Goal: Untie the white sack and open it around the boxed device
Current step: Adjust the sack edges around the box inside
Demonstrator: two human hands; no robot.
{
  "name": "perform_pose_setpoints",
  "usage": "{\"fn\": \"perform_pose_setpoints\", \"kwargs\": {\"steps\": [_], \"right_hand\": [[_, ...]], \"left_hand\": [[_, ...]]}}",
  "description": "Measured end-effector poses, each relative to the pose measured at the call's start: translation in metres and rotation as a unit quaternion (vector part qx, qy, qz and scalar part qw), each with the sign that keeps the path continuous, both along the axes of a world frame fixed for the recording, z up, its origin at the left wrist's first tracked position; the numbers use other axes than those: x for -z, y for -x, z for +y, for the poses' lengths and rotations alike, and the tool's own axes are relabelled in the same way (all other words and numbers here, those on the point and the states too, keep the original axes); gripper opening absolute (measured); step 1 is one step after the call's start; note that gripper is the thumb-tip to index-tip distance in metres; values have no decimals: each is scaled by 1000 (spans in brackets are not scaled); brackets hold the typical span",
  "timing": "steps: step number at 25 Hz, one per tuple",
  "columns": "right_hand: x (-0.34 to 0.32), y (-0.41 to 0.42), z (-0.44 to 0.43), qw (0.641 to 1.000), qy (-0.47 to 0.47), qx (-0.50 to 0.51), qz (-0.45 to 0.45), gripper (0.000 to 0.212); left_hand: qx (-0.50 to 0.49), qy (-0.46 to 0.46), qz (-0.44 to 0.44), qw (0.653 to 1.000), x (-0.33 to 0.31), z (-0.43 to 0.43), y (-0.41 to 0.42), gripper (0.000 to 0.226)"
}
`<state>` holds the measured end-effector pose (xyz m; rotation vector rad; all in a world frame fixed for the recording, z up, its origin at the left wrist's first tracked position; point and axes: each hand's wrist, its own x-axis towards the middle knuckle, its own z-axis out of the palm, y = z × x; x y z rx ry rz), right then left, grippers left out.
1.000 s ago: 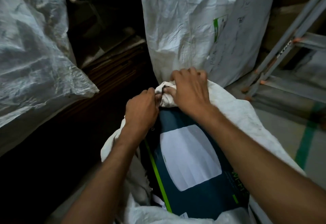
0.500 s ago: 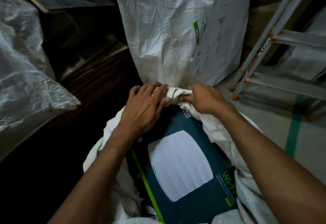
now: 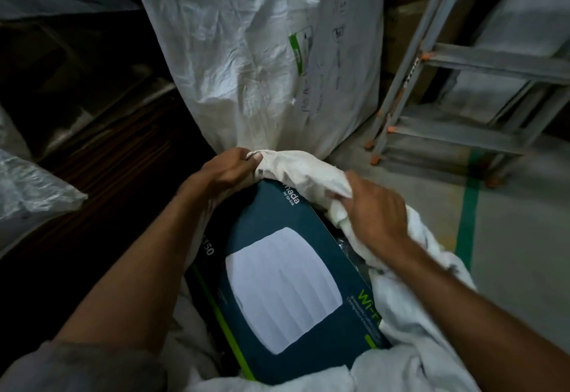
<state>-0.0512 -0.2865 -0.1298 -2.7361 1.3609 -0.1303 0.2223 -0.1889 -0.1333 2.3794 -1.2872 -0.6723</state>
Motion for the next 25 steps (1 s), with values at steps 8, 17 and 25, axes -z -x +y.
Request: {"fn": "perform_pose_setpoints", "kwargs": {"steps": [8,17,25], "right_hand": [[4,-34,-61,973,-199,92,-76,66],[11,47,9,991,-76,69,81,87],[17,75,-71,856,-446,145,-217,17]], "left_hand": [[258,99,-302,912,-13,-43,79,67],[145,-33,-222,964,19,-114,71,40],[360,62,-232,901,1,-95,119,70]]}}
